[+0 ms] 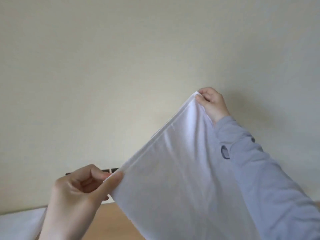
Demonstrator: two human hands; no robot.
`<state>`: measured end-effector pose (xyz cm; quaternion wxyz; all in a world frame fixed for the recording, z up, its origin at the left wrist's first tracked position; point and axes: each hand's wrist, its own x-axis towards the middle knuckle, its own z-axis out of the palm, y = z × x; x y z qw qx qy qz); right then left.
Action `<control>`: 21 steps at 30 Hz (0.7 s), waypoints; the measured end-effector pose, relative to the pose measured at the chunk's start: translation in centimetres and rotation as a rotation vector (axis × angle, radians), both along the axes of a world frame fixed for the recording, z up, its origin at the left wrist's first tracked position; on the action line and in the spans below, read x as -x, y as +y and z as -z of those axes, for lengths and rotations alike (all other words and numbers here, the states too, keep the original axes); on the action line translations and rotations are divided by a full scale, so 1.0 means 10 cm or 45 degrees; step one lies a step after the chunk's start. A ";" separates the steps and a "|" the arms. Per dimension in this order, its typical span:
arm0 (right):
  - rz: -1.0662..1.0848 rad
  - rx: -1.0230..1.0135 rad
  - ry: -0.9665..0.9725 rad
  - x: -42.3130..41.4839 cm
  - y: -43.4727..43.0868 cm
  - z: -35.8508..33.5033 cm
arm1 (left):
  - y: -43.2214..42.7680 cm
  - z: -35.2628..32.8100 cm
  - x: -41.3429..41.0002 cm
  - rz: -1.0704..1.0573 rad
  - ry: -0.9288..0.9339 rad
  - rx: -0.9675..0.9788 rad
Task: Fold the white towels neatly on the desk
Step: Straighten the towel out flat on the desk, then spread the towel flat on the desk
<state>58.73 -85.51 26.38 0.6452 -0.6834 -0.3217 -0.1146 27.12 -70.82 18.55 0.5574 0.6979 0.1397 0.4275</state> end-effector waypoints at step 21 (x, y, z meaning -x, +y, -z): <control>-0.571 0.862 0.435 1.99 3.84 3.97 | 1.57 3.37 2.22 -0.724 0.768 0.804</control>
